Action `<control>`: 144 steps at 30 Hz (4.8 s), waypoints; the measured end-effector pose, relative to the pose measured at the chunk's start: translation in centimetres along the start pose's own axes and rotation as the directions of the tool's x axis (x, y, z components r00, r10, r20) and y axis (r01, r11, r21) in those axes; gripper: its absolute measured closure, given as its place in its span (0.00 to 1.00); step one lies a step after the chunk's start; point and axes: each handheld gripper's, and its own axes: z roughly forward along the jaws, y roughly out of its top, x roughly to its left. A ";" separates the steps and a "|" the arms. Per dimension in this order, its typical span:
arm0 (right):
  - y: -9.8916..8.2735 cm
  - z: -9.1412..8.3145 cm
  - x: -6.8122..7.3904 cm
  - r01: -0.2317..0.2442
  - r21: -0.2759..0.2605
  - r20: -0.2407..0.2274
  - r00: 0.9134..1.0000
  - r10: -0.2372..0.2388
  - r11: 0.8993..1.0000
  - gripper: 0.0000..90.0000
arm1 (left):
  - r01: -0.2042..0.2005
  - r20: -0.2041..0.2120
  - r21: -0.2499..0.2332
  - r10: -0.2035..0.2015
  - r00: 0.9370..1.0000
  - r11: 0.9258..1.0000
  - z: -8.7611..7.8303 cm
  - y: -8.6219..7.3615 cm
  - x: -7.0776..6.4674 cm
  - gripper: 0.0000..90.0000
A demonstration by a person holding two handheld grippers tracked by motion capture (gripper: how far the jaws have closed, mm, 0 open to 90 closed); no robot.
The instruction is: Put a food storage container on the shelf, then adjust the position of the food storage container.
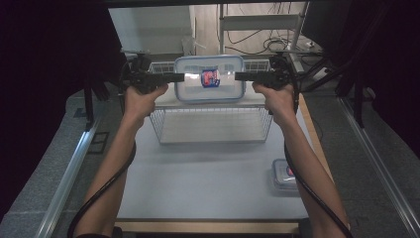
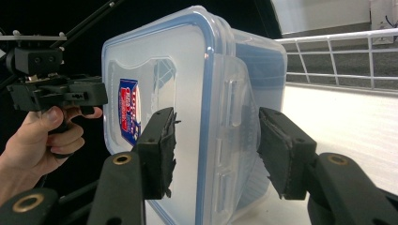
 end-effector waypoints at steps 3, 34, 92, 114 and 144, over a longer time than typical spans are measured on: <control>0.1 0.1 -0.1 -0.001 0.000 0.000 1.000 0.001 1.000 0.53 | -0.005 -0.002 0.005 0.005 1.000 1.000 0.0 0.0 0.0 0.55; -0.1 0.2 1.2 0.193 0.013 0.165 0.967 -0.192 0.981 0.50 | -0.186 -0.113 -0.008 0.184 0.976 0.982 -0.1 -2.3 -2.3 0.53; -10.9 -1.3 4.3 0.417 0.116 0.147 0.890 -0.431 0.901 0.35 | -0.325 -0.197 0.102 0.340 0.920 0.940 -1.1 -13.2 -5.0 0.19; -17.9 -2.4 3.0 0.392 0.166 0.131 0.901 -0.414 0.905 0.00 | -0.346 -0.239 0.068 0.352 0.905 0.936 -1.5 -21.6 -5.5 0.03; -25.3 -2.9 2.6 0.344 0.257 0.198 0.896 -0.397 0.903 0.00 | -0.398 -0.255 0.209 0.443 0.860 0.893 -1.4 -28.3 -6.2 0.04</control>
